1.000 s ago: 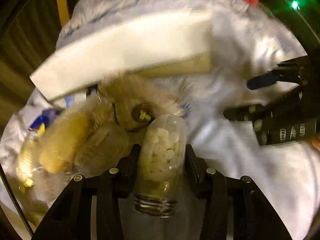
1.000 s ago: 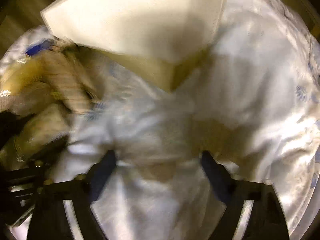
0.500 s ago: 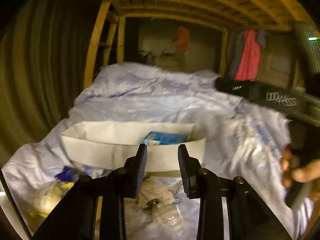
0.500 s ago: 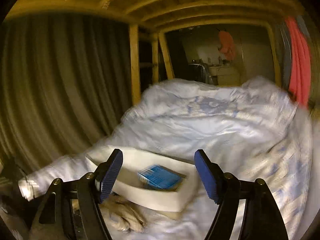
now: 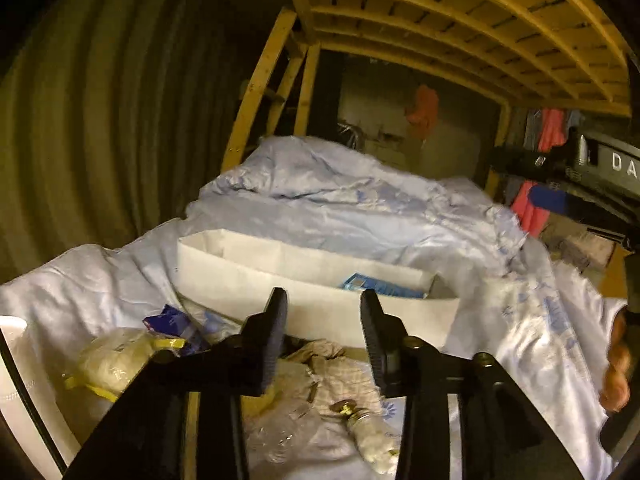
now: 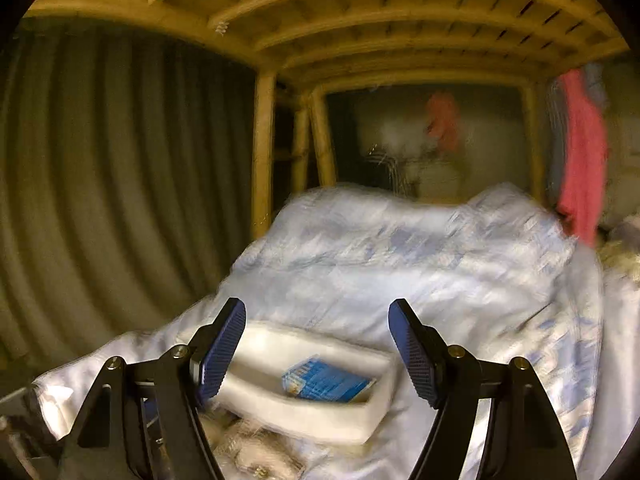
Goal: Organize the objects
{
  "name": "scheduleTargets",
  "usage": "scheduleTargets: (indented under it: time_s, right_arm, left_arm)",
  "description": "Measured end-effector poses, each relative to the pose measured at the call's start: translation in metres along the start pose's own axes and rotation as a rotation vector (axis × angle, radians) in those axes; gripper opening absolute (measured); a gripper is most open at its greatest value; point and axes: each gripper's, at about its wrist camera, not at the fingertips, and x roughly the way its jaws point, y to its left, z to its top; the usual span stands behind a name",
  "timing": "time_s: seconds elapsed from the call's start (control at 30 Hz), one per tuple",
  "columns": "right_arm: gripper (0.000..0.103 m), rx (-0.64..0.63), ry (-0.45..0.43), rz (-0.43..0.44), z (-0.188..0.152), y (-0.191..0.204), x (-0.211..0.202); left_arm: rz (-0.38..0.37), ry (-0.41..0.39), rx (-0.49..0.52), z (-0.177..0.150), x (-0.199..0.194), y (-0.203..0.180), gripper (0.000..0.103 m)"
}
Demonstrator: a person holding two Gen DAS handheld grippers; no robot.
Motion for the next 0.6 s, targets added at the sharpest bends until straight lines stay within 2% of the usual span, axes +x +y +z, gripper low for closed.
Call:
scheduleTargets:
  time_s: [0.07, 0.13, 0.2, 0.27, 0.33, 0.4, 0.5, 0.6]
  right_arm:
    - [0.074, -0.024, 0.113, 0.034, -0.005, 0.004, 0.016]
    - [0.074, -0.029, 0.180, 0.061, -0.009, 0.007, 0.026]
    - [0.074, 0.029, 0.192, 0.099, -0.011, 0.004, 0.031]
    - [0.074, 0.145, 0.175, 0.132, -0.009, -0.008, 0.034]
    - [0.074, 0.231, 0.166, 0.167, -0.009, -0.016, 0.031]
    - [0.074, 0.238, 0.185, 0.188, -0.008, -0.020, 0.031]
    - [0.074, 0.203, 0.259, 0.142, -0.007, -0.016, 0.031]
    - [0.074, 0.152, 0.342, 0.141, -0.010, -0.012, 0.032]
  left_arm:
    - [0.015, 0.015, 0.025, -0.001, 0.002, -0.005, 0.044]
    - [0.035, 0.027, 0.053, -0.003, 0.004, -0.010, 0.044]
    - [0.056, 0.031, 0.065, -0.006, 0.006, -0.011, 0.044]
    - [0.056, 0.028, 0.061, -0.007, 0.005, -0.010, 0.044]
    - [0.053, 0.009, 0.040, -0.005, 0.000, -0.005, 0.040]
    - [0.041, -0.002, 0.021, -0.004, -0.002, -0.002, 0.040]
    - [0.026, 0.010, 0.010, -0.004, 0.001, 0.001, 0.039]
    - [-0.043, 0.041, -0.009, -0.005, 0.007, 0.004, 0.039]
